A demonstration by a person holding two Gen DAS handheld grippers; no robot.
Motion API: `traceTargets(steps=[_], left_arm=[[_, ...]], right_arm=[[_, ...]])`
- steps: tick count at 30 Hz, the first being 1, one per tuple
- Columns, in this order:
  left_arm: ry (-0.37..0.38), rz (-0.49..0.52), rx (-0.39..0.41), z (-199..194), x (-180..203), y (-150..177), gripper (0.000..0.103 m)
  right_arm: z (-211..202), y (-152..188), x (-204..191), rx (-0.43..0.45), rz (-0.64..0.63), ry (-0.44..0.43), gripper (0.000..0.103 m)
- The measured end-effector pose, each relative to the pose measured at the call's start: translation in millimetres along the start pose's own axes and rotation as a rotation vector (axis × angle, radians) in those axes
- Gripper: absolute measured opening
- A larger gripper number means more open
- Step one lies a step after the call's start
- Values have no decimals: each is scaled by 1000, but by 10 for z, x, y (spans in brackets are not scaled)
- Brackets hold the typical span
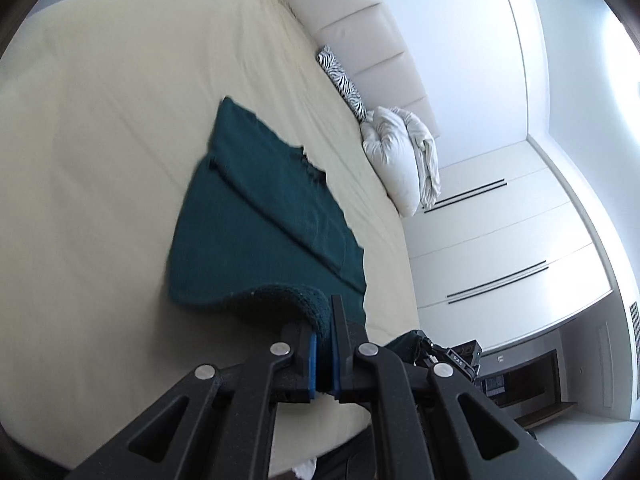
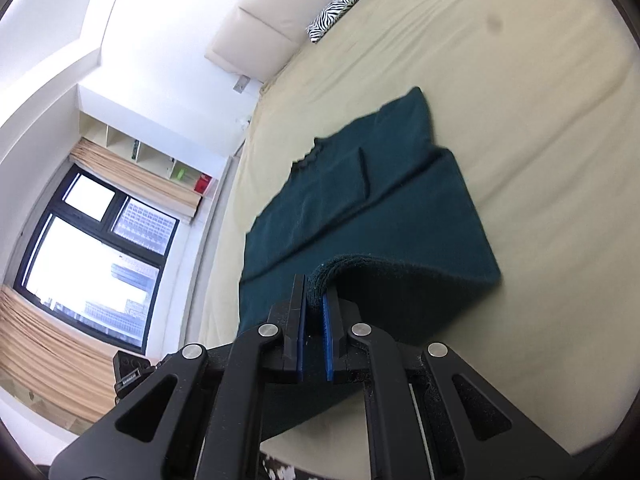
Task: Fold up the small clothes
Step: 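Grasp the hem with both grippers and fold it up toward the collar, then lower the hem onto the sweater and open both grippers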
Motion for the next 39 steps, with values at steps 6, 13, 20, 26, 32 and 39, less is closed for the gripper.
traceTargets(steps=[6, 13, 20, 26, 32, 39], left_arm=[[-4, -12, 47, 224, -11, -657, 6], [-16, -4, 69, 649, -3, -1333, 6], [-77, -32, 70, 1133, -264, -1956, 6], [-151, -70, 39, 1505, -636, -2221, 7], [-189, -147, 68, 1520, -984, -2290, 59], [-174, -123, 132, 1192, -903, -2143, 70]], right_arm=[[294, -751, -40, 65, 1, 18, 6], [692, -1598, 49, 121, 11, 86, 6], [1295, -2210, 401, 116, 59, 160, 6], [1697, -2375, 790, 100, 120, 232, 6], [1934, -2299, 1109, 55, 190, 254, 13], [1723, -2222, 1036, 103, 143, 282, 49]])
Point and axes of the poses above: each gripper's, at about its wrist camera, not at the fingertips, and z roughly the way its jaws point, x to its right, y to its underside, the point moved 5 cm from there along z, roughly the way its jaws point, and after that the axes turned 8 degrees about -x, right-handed, at the moved point
